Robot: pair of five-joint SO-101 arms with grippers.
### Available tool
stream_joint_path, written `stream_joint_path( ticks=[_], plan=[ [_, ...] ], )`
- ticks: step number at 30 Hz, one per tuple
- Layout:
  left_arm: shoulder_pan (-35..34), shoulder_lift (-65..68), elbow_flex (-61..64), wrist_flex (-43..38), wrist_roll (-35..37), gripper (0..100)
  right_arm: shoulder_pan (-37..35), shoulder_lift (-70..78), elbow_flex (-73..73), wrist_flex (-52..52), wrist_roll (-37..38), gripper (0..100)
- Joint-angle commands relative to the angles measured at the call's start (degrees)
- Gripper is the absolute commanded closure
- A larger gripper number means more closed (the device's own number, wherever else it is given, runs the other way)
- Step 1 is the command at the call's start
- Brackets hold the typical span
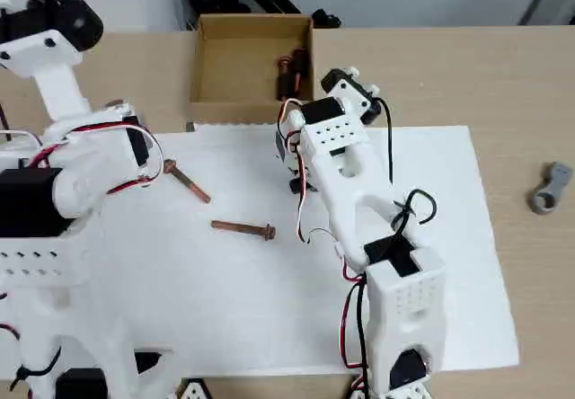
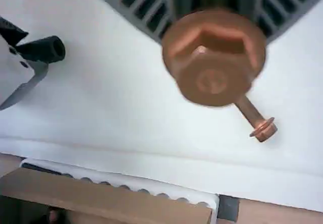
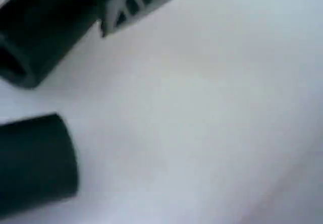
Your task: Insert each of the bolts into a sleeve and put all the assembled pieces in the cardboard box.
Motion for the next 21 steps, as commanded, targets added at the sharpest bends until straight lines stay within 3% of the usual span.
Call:
stream_joint_path(
  ticks=[1,9,16,21],
  plan=[
    [-0.09,-1.76,-0.22,0.44,-0.53,100,-0.13,1.71,-2.64,-1.36,-0.35,85.6],
    [-0.09,-1.58,-0.22,0.44,-0.62,100,-0.22,6.64,-2.64,-5.58,-0.53,85.7],
    [-0.09,-1.58,-0.22,0.44,-0.62,100,-0.4,6.73,-2.81,-2.59,0.18,86.1],
    [-0.09,-1.58,-0.22,0.44,-0.62,100,-1.36,6.73,-2.81,0.4,5.1,99.5]
  ],
)
